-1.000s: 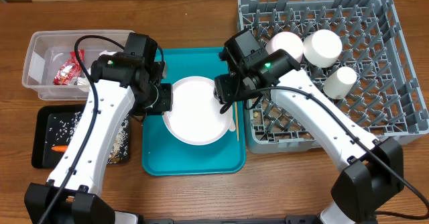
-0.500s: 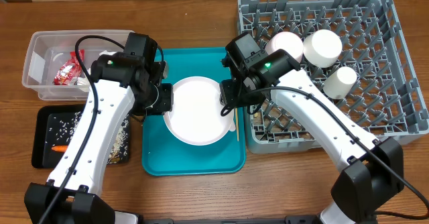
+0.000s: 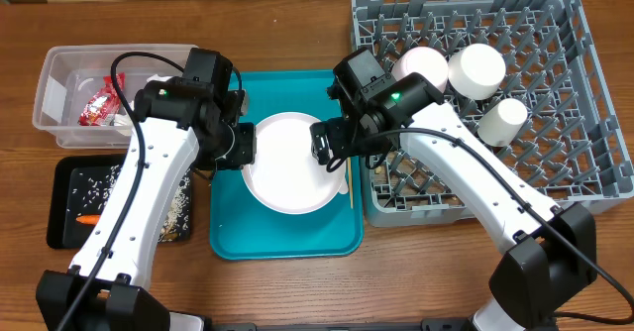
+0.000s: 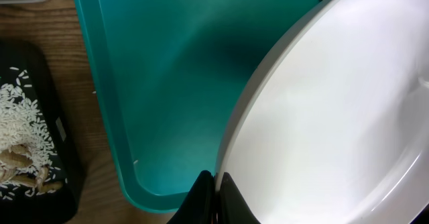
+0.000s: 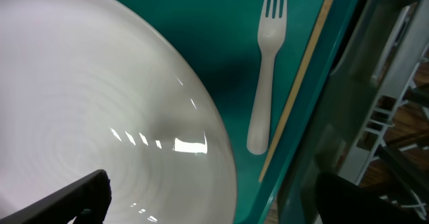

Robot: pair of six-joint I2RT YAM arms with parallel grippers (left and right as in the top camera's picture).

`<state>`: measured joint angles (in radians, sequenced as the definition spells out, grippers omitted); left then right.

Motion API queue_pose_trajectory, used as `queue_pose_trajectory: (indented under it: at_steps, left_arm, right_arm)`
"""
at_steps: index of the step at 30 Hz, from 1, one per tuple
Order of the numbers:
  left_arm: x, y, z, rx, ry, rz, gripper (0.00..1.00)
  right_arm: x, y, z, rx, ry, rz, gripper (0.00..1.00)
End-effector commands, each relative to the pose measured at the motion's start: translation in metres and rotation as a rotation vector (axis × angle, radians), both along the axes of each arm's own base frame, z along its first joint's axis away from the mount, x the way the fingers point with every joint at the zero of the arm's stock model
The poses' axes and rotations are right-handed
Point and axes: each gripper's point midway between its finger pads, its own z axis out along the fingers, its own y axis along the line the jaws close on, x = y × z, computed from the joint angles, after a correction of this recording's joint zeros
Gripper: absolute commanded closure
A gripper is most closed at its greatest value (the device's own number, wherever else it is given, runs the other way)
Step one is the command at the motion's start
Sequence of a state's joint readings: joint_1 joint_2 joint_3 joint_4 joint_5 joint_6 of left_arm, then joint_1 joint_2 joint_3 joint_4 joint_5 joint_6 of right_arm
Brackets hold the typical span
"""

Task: Sort waste into correct bins and load items into the dishwasher
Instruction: 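Grip the plate's right rim with the right gripper, tilting it up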

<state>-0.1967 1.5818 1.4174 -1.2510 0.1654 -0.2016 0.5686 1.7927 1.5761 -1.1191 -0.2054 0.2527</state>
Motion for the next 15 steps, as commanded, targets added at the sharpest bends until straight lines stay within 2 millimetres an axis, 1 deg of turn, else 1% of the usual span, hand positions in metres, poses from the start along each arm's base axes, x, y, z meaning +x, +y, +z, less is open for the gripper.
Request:
queue_pose_trajectory:
  at_steps: [1,3,4,6,8,10,11,15]
  left_arm:
    - [0.0033,-0.0059,0.0136,-0.029,-0.046,-0.03,0.96]
    - [0.0033,-0.0059,0.0137,-0.029,-0.046,-0.03,0.96]
    - [0.0034,-0.0059,0.0136,-0.029,-0.046,-0.03,0.96]
    - [0.0037,-0.0061,0.0137,-0.029,-0.047,-0.029,0.96]
    - [0.0041,-0.0075,0.0141,-0.037,-0.049,-0.031,0.96]
    - [0.0049,-0.0089,0.0146,-0.045,-0.052,-0.033,0.96]
    - [0.0052,-0.009,0.0147,-0.046,-0.054,-0.032,0.96]
    - [0.0055,-0.009,0.0147,-0.046,-0.055,-0.033,0.96]
  right_arm:
    - [-0.0008,-0.0018,-0.0041,-0.012,0.003,0.017,0.0]
    - [-0.0016,-0.0023,-0.0043,-0.014,0.006,0.017,0.0]
    - [-0.0017,-0.0022,-0.0043,-0.014,0.006,0.017,0.05]
    - [-0.0017,-0.0022,-0.0043,-0.014,0.006,0.017,0.27]
    - [-0.0017,-0.0022,-0.0043,-0.013,0.007,0.016,0.42]
    - [-0.0017,-0.0022,-0.0043,-0.013,0.007,0.013,0.55]
    - [-0.0017,-0.0022,-0.0043,-0.014,0.007,0.014,0.57]
    - [-0.0024,-0.0027,-0.0046,-0.016,0.011,0.014,0.59]
